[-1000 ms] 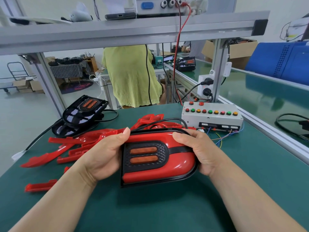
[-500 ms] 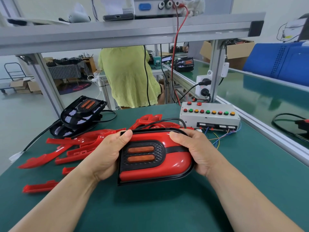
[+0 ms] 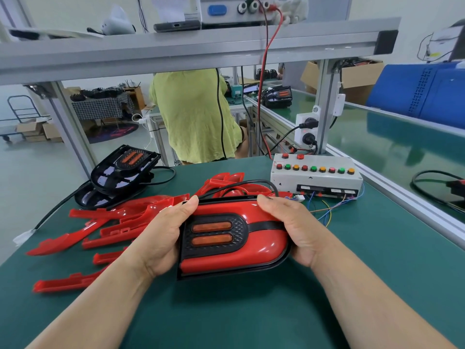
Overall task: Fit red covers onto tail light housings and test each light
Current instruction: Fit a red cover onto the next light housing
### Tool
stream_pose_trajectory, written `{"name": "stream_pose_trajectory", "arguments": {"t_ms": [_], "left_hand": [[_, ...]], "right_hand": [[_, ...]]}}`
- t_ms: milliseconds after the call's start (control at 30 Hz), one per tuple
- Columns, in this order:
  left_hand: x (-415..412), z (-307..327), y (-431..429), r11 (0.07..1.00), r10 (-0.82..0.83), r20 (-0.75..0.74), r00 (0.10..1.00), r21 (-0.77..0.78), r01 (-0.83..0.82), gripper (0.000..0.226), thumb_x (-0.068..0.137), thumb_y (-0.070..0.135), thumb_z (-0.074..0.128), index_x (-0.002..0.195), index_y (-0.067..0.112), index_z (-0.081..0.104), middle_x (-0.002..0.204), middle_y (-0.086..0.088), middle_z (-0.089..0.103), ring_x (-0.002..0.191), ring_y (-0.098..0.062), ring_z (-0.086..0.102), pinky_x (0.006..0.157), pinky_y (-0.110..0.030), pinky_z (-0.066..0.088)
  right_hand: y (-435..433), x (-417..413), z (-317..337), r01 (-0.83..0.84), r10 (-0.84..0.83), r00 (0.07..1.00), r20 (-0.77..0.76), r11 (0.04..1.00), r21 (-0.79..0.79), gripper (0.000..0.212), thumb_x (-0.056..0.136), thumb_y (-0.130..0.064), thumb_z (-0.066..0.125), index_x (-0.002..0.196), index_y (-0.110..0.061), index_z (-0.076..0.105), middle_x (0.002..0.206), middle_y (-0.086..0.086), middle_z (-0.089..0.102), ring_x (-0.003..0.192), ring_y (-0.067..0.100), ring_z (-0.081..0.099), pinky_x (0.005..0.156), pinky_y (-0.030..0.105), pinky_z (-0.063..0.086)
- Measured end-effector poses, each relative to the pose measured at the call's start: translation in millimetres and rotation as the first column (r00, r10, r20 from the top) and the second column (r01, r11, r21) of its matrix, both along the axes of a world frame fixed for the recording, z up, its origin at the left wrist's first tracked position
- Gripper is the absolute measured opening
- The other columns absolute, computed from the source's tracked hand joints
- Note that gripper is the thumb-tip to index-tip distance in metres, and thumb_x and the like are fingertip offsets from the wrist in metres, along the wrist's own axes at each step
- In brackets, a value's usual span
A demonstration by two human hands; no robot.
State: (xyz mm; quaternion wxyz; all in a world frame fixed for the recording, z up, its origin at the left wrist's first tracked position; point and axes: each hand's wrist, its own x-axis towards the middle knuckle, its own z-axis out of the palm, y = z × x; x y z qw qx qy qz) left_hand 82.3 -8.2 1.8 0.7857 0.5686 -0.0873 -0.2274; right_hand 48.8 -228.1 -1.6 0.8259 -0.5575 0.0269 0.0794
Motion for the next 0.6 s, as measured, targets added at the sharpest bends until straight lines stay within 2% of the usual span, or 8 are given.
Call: {"name": "stream_pose_trajectory", "arguments": {"t_ms": [67, 133, 267, 467, 600], "left_hand": [[0.8, -0.4, -0.1, 0.999, 0.035, -0.005, 0.999, 0.01, -0.034, 0.045, 0.092, 0.041, 0.052, 0.115, 0.007, 0.072, 0.117, -0.027, 0.067, 0.103, -0.042, 0.068, 0.075, -0.046, 0.059], [1.7, -0.8, 0.8, 0.998, 0.059, -0.009, 0.998, 0.013, -0.059, 0.045, 0.093, 0.042, 0.051, 0.112, 0.008, 0.074, 0.115, -0.026, 0.069, 0.1, -0.041, 0.07, 0.073, -0.046, 0.059], [1.8, -1.3, 2.4, 0.996, 0.085, -0.005, 0.996, 0.029, -0.085, 0.046, 0.091, 0.045, 0.05, 0.108, 0.01, 0.075, 0.111, -0.026, 0.07, 0.095, -0.039, 0.072, 0.069, -0.044, 0.06], [1.3, -1.5, 1.3, 0.995, 0.1, 0.013, 0.995, 0.018, -0.101, 0.047, 0.091, 0.043, 0.05, 0.112, 0.007, 0.073, 0.114, -0.027, 0.069, 0.098, -0.04, 0.07, 0.071, -0.046, 0.06], [0.3, 0.4, 1.3, 0.996, 0.083, 0.019, 0.996, 0.013, -0.083, 0.048, 0.093, 0.042, 0.05, 0.115, 0.006, 0.071, 0.116, -0.028, 0.067, 0.101, -0.042, 0.069, 0.073, -0.046, 0.059]], "right_hand": [[-0.4, 0.2, 0.4, -0.044, 0.045, 0.999, -0.014, 0.998, 0.049, 0.041, 0.079, -0.039, 0.068, 0.107, -0.01, 0.077, 0.109, 0.019, 0.074, 0.093, 0.032, 0.072, 0.086, 0.049, 0.059], [-1.4, -0.4, 1.0, -0.082, 0.082, 0.997, 0.006, 0.994, 0.066, 0.037, 0.081, -0.034, 0.068, 0.108, -0.01, 0.076, 0.113, 0.02, 0.072, 0.095, 0.031, 0.071, 0.088, 0.049, 0.058], [-4.6, -0.2, -1.1, -0.062, 0.062, 0.997, 0.048, 0.998, -0.001, 0.038, 0.068, -0.011, 0.075, 0.105, -0.005, 0.073, 0.102, 0.02, 0.073, 0.082, 0.029, 0.07, 0.077, 0.043, 0.06], [-4.8, 1.1, -0.1, -0.044, 0.046, 0.994, 0.101, 0.999, -0.02, 0.023, 0.064, -0.008, 0.074, 0.085, -0.012, 0.08, 0.088, 0.013, 0.075, 0.071, 0.025, 0.071, 0.064, 0.035, 0.061], [-6.2, -0.7, -0.4, -0.056, 0.056, 0.993, 0.104, 0.998, 0.0, 0.024, 0.065, -0.008, 0.074, 0.088, -0.013, 0.08, 0.089, 0.014, 0.075, 0.072, 0.025, 0.072, 0.063, 0.035, 0.061]]}}
